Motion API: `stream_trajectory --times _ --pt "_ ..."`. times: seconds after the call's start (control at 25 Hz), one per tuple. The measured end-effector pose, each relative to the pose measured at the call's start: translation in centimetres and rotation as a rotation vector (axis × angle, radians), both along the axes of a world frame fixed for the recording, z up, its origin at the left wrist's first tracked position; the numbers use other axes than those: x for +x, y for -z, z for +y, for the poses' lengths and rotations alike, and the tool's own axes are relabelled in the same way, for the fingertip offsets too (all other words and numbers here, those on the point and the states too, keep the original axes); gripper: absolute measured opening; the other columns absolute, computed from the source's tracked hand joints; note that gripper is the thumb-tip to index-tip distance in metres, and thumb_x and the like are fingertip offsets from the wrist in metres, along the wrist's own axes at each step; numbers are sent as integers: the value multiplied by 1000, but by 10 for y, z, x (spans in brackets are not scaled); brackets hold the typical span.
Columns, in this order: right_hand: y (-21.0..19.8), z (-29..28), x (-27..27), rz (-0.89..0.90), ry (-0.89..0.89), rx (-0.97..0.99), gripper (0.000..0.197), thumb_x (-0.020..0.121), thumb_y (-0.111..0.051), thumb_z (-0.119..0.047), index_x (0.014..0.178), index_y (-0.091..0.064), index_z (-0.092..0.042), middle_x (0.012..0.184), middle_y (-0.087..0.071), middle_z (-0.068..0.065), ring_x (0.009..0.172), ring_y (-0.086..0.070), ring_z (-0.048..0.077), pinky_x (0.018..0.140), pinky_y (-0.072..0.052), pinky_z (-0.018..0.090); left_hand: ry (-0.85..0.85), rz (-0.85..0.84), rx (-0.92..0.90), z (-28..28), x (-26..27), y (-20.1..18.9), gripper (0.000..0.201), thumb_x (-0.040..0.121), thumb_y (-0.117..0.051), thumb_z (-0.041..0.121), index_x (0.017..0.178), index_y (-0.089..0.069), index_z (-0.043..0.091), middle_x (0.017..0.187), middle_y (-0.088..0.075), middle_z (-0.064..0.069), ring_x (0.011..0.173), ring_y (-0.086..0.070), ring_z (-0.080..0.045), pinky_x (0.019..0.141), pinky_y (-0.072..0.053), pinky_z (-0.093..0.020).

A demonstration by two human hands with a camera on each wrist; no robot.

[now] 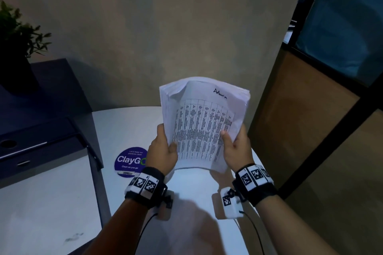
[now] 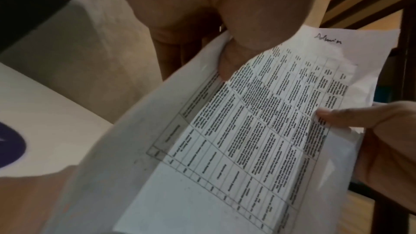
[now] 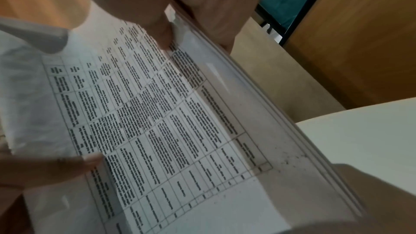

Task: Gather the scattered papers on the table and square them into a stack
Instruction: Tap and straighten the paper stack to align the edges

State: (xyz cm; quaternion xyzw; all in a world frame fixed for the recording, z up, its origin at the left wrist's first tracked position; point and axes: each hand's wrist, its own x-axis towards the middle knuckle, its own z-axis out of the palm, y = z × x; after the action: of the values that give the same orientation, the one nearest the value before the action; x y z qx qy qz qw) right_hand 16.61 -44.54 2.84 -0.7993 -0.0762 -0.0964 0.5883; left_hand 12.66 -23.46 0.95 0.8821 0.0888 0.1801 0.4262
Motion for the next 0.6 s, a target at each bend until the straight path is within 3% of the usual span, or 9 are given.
stream_trajectory --times 0.12,0.24,0.32,0.44,0.6 --pt "19 -2 -10 80 -40 -38 37 100 -52 -20 132 -36 -15 108 -61 -2 105 -64 26 84 -52 37 -2 128 -58 -5 -13 20 48 94 -60 14 132 -32 11 108 -66 -16 92 -67 -37 74 -56 -40" --pt "27 -2 -20 121 -58 -37 34 99 -55 -17 125 -35 -24 111 -55 -3 106 -57 21 86 -43 30 25 173 -143 -7 -21 30 52 92 -64 18 131 -31 17 111 -64 -8 98 -64 -31 78 -52 -34" --pt "19 -2 -20 112 -28 10 41 95 -61 -17 122 -34 -31 114 -56 -4 107 -56 18 88 -45 33 26 74 -202 -7 -22 17 49 88 -71 20 120 -34 23 105 -59 3 94 -60 -21 74 -47 -27" --pt "-3 -4 -14 29 48 106 45 92 -65 -13 123 -38 -31 112 -61 -5 103 -62 16 86 -52 36 53 -150 -375 -4 -18 -19 45 85 -72 27 115 -39 36 107 -61 18 93 -63 0 72 -53 -18" --pt "-25 -8 -9 17 25 135 45 93 -63 -9 125 -39 -29 109 -62 -8 103 -63 9 88 -56 40 94 -298 -496 1 -9 -53 36 92 -68 17 109 -47 41 105 -65 21 94 -64 11 76 -53 -10"
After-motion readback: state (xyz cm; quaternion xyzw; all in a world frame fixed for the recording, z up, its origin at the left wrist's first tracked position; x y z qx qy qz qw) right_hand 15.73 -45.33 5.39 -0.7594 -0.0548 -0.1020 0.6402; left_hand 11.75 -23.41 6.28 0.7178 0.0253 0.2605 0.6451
